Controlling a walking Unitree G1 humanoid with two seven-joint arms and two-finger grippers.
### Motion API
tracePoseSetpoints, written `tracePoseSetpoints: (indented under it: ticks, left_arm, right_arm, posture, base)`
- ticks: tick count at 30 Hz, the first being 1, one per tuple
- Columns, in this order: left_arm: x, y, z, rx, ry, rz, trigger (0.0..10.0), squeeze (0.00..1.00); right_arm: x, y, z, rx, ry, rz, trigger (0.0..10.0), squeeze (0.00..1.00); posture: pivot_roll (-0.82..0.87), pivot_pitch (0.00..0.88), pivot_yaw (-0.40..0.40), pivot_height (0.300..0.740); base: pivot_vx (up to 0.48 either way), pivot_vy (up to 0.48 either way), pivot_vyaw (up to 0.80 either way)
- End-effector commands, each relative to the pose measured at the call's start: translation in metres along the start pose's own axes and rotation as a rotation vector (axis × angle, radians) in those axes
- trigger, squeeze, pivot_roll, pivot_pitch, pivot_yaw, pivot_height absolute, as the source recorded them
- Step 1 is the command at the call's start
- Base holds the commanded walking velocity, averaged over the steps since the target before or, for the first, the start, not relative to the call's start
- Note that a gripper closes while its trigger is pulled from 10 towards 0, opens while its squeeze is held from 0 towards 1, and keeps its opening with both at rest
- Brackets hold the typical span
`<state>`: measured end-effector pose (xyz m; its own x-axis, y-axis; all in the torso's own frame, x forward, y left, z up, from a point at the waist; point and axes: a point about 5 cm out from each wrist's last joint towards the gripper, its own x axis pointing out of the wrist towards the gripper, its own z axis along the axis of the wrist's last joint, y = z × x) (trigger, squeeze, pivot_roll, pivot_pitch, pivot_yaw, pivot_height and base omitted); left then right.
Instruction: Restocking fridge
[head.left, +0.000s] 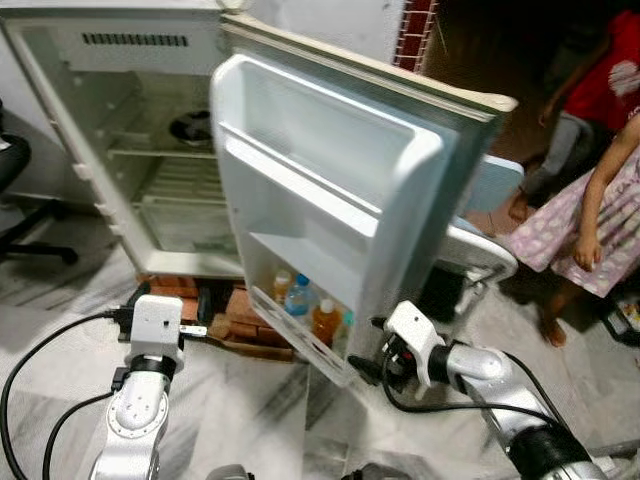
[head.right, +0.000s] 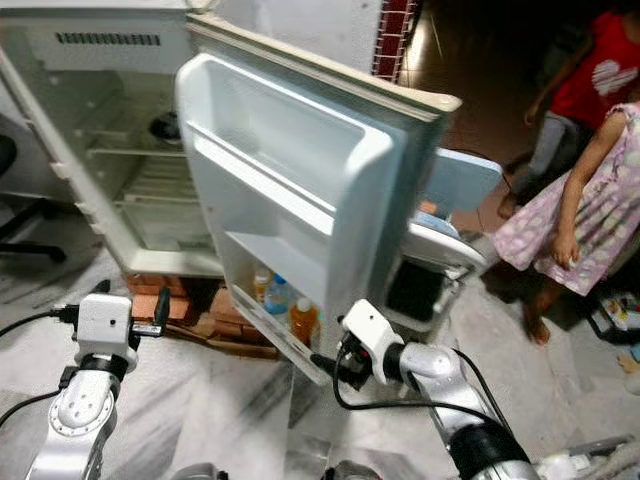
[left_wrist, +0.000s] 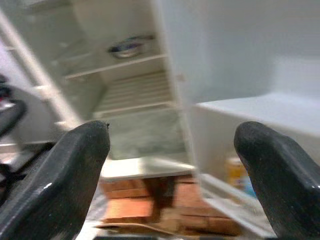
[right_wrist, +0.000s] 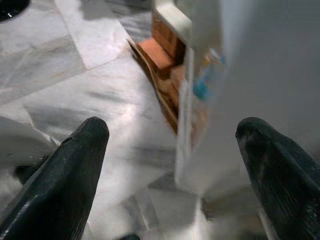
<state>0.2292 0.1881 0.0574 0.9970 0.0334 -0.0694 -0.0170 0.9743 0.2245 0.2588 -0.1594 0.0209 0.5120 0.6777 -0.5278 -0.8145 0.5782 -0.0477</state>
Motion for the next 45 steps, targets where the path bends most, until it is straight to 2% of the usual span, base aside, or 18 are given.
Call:
tracePoseSetpoints:
  ticks: [1,5,6,11,13,14,15,17,21,23,26,31,36,38,39,42,43,45]
  left_arm:
    - [-0.001,0.003,-0.002,0.015,0.013,0.003,10.0,0.0]
    - [-0.001,0.003,-0.002,0.016,0.011,0.003,10.0,0.0]
    - [0.0,0.004,-0.002,0.008,0.008,0.004,10.0,0.0]
    - [-0.001,0.003,-0.002,0.006,0.01,0.002,10.0,0.0]
    - [-0.001,0.002,-0.003,0.005,0.013,0.0,10.0,0.0]
    - [-0.002,0.002,-0.005,0.005,0.028,0.001,10.0,0.0]
    - [-0.002,0.002,-0.005,0.005,0.028,0.001,10.0,0.0]
    - [-0.006,0.004,-0.012,-0.024,0.069,0.008,10.0,0.0]
    - [-0.014,0.005,-0.027,-0.091,0.166,0.019,10.0,0.0]
    - [-0.019,0.002,-0.035,-0.088,0.206,-0.002,10.0,0.0]
    - [-0.02,0.0,-0.037,-0.091,0.232,-0.012,10.0,0.0]
    - [-0.022,-0.006,-0.044,-0.102,0.298,-0.054,10.0,0.0]
    - [-0.022,-0.011,-0.045,-0.108,0.324,-0.101,10.0,0.0]
    - [-0.021,-0.015,-0.045,-0.086,0.326,-0.127,10.0,0.0]
    - [-0.021,-0.016,-0.045,-0.078,0.326,-0.136,10.0,0.0]
    - [-0.02,-0.018,-0.044,-0.075,0.326,-0.144,10.0,0.0]
    - [-0.021,-0.018,-0.044,-0.073,0.33,-0.146,10.0,0.0]
    - [-0.021,-0.018,-0.045,-0.071,0.335,-0.148,10.0,0.0]
  right_arm:
    - [0.002,-0.001,0.002,-0.018,-0.01,-0.017,10.0,0.0]
    - [0.003,-0.003,0.003,-0.021,-0.016,-0.047,10.0,0.0]
    - [0.004,-0.007,0.005,-0.021,-0.026,-0.106,10.0,0.0]
    - [0.006,-0.013,0.009,0.003,-0.055,-0.174,10.0,0.0]
    - [0.006,-0.02,0.015,0.022,-0.091,-0.269,10.0,0.0]
    - [0.007,-0.027,0.022,0.049,-0.139,-0.358,10.0,0.0]
    - [0.007,-0.027,0.022,0.049,-0.139,-0.358,10.0,0.0]
    - [0.007,-0.034,0.035,0.089,-0.209,-0.459,10.0,0.0]
    - [0.007,-0.044,0.055,0.126,-0.3,-0.574,10.0,0.0]
    - [0.008,-0.051,0.07,0.172,-0.366,-0.633,10.0,0.0]
    - [0.009,-0.056,0.085,0.182,-0.408,-0.675,10.0,0.0]
    - [0.011,-0.067,0.118,0.254,-0.498,-0.754,10.0,0.0]
    - [0.017,-0.064,0.143,0.355,-0.609,-0.661,10.0,0.0]
    - [0.022,-0.056,0.159,0.471,-0.718,-0.526,10.0,0.0]
    - [0.022,-0.042,0.173,0.546,-0.82,-0.352,10.0,0.0]
    - [0.018,-0.022,0.192,0.573,-0.928,-0.133,10.0,0.0]
    - [0.012,-0.008,0.201,0.569,-0.976,0.0,10.0,0.0]
    - [0.003,0.011,0.209,0.581,-1.029,0.178,10.0,0.0]
  posture:
    - [0.04,0.038,0.009,0.74]
    - [0.04,0.037,0.009,0.74]
    - [0.04,0.037,0.009,0.74]
    - [0.04,0.038,0.008,0.74]
    - [0.04,0.039,0.007,0.74]
    - [0.04,0.041,0.007,0.74]
    - [0.04,0.041,0.007,0.74]
    - [0.04,0.042,0.007,0.74]
    - [0.05,0.05,0.005,0.74]
    - [0.05,0.047,0.004,0.74]
    - [0.06,0.044,0.002,0.74]
    - [0.06,0.043,-0.001,0.74]
    - [0.06,0.041,0.0,0.74]
    - [0.06,0.039,0.0,0.74]
    - [0.05,0.039,0.002,0.74]
    - [0.05,0.04,0.004,0.74]
    - [0.05,0.04,0.004,0.74]
    - [0.06,0.041,0.005,0.74]
  base:
    - [0.0,-0.352,0.0]
    - [0.0,-0.088,0.0]
    - [0.0,0.0,0.0]
    - [0.0,0.0,0.0]
    - [0.0,0.0,0.0]
    - [0.0,0.0,0.0]
    - [0.0,0.0,0.0]
    - [0.0,0.0,0.0]
    - [0.0,0.0,0.0]
    - [0.0,0.0,0.0]
    - [0.0,0.0,0.0]
    - [0.0,0.0,0.0]
    - [0.0,0.0,0.0]
    - [0.0,0.0,0.0]
    - [0.0,0.0,0.0]
    - [0.0,0.0,0.0]
    - [0.0,0.0,0.0]
    - [0.0,0.0,0.0]
